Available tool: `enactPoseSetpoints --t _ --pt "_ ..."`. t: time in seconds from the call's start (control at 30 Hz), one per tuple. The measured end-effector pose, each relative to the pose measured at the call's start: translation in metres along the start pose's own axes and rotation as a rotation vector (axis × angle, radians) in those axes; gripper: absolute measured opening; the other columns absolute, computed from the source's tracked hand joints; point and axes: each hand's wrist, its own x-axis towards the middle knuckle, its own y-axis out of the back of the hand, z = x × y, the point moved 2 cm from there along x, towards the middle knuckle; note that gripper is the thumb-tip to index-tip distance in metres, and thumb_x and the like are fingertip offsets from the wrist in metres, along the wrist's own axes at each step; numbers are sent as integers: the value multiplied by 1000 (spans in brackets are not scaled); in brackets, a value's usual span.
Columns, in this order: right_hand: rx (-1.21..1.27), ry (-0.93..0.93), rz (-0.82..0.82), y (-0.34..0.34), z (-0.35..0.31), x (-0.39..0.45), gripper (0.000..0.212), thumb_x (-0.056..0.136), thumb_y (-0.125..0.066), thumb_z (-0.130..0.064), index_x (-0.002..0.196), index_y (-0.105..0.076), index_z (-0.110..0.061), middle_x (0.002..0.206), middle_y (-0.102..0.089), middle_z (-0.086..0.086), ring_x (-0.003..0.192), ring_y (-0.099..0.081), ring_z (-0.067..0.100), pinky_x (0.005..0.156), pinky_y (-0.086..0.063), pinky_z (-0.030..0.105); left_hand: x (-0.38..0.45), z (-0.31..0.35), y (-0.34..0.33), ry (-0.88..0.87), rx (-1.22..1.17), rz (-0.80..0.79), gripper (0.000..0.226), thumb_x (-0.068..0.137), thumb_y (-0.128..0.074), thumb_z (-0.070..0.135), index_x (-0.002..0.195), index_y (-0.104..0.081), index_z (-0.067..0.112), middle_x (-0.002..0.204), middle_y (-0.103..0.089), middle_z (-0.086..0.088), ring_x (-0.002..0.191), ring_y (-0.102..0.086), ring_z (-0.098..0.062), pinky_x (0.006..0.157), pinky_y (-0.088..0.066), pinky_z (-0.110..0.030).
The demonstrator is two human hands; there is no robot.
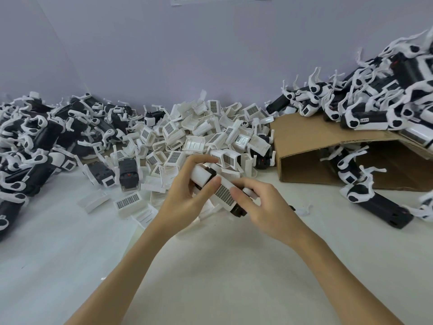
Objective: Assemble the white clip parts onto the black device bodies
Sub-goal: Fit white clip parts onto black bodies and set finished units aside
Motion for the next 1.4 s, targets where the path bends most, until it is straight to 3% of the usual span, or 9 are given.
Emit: enactPoseSetpoints --t 0.17,0.27,0.43,0.53,0.63,0.8,0.93,1.27,1.4 --pt "-83 -11 36 2 0 1 24 106 -57 -36 121 -73 -26 104 -75 -17 104 -66 -1 90 -53 21 -3 0 -6 23 -65 25 30 101 -70 27 129 -60 23 124 -65 -4 101 -66 -35 87 -58 -55" --pt "95 -35 -12 1 -3 0 23 108 -55 -36 104 -76 -28 88 -74 -10 85 -66 1 76 -46 13 -2 4 -5 37 25 87 28 99 -69 40 123 -64 25 105 -69 4 86 -66 -19 74 -55 -37" --pt "466 -239 84 -1 4 4 25 108 -54 -34 115 -74 -20 109 -75 13 96 -69 29 95 -53 50 -2 5 13 -130 463 7 47 97 -56 61 125 -67 25 111 -66 10 111 -61 -16 95 -46 -27" --pt "675 -315 43 0 7 6 30 108 -52 -29 113 -76 -11 98 -72 10 84 -64 22 79 -55 43 -2 5 13 24 158 -197 52 94 -68 50 139 -60 25 130 -64 6 122 -64 -23 102 -52 -30" --pt "745 -308 -13 0 9 5 38 109 -48 -38 110 -77 -13 93 -73 12 77 -67 27 76 -57 39 -2 5 3 80 -21 -157 47 91 -77 38 131 -59 22 114 -66 -1 100 -70 -28 88 -62 -48" --pt "65 104 86 2 3 0 34 104 -56 -42 133 -66 -28 128 -69 -13 126 -61 9 106 -48 30 -1 1 -7 21 96 12 49 90 -84 33 132 -58 31 96 -66 7 72 -65 -20 70 -58 -35" --pt "-385 313 240 -5 1 -2 44 100 -70 -27 143 -61 -20 137 -65 -11 129 -55 4 110 -46 31 -2 -5 -9 98 119 127 59 86 -86 41 134 -52 39 108 -63 6 80 -63 -14 75 -52 -28" --pt "-504 329 388 -12 7 -3 61 85 -82 -1 140 -62 -14 123 -73 -1 113 -53 10 96 -52 34 -14 9 -36 0 238 160 67 82 -76 64 139 -53 37 109 -66 22 103 -68 -11 88 -53 -19" --pt "-511 328 412 -7 6 -2 61 82 -82 -3 139 -64 -16 115 -74 -5 110 -52 12 93 -51 31 -13 16 -40 26 202 265 30 82 -77 59 96 -63 36 81 -68 12 76 -68 -14 69 -55 -33"
